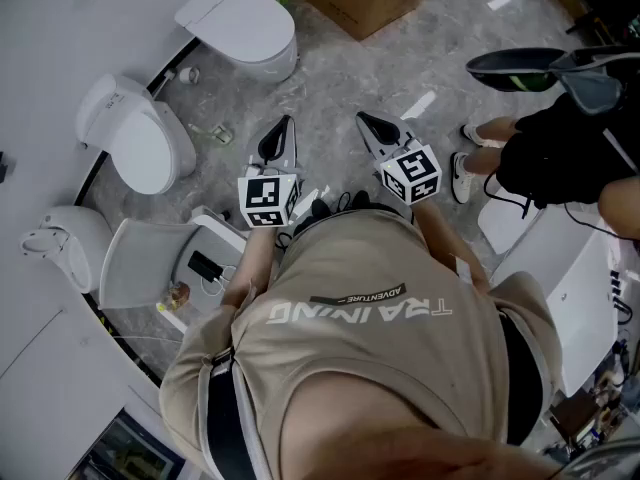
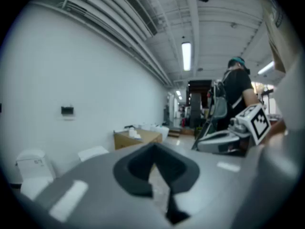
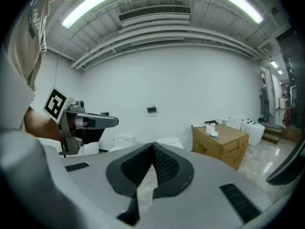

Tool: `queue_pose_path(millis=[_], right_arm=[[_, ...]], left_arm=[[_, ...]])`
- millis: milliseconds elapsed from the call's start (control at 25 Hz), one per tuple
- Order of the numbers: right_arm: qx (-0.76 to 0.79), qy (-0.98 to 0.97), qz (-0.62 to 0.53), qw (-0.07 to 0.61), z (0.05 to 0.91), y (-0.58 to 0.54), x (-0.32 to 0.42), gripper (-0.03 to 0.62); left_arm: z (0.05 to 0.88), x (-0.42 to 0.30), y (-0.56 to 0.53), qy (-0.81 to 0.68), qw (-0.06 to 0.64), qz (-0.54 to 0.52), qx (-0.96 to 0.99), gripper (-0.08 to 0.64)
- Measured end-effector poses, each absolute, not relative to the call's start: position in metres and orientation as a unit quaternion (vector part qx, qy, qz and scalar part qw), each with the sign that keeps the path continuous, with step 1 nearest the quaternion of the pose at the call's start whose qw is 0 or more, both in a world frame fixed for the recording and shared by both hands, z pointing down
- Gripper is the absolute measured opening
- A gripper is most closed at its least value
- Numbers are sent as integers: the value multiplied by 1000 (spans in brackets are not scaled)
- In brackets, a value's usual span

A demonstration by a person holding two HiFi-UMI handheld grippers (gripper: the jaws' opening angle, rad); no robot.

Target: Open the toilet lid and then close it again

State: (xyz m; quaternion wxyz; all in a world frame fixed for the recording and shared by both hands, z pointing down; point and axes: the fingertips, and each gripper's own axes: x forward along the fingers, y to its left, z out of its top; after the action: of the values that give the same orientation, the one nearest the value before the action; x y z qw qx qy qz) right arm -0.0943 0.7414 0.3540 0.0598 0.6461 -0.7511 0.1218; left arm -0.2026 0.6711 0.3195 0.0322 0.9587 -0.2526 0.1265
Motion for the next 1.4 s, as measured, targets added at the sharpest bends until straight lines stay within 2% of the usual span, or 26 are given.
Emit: queue_pose_path(millis=[520, 800, 1200, 1400], right_arm=[[635, -766, 95, 29, 349, 739, -63, 12], [625, -765, 150, 29, 383, 736, -55, 14], [608, -775, 163, 53, 396, 638, -58, 12], [609, -775, 151, 79, 383, 584, -47, 14]], left_arm=[[323, -163, 686, -269, 20, 124, 955, 5], [341, -164, 689, -276, 37, 151, 948, 5], [359, -177, 590, -298, 58, 150, 941, 5], [349, -157, 525, -291, 53, 119, 948, 5]])
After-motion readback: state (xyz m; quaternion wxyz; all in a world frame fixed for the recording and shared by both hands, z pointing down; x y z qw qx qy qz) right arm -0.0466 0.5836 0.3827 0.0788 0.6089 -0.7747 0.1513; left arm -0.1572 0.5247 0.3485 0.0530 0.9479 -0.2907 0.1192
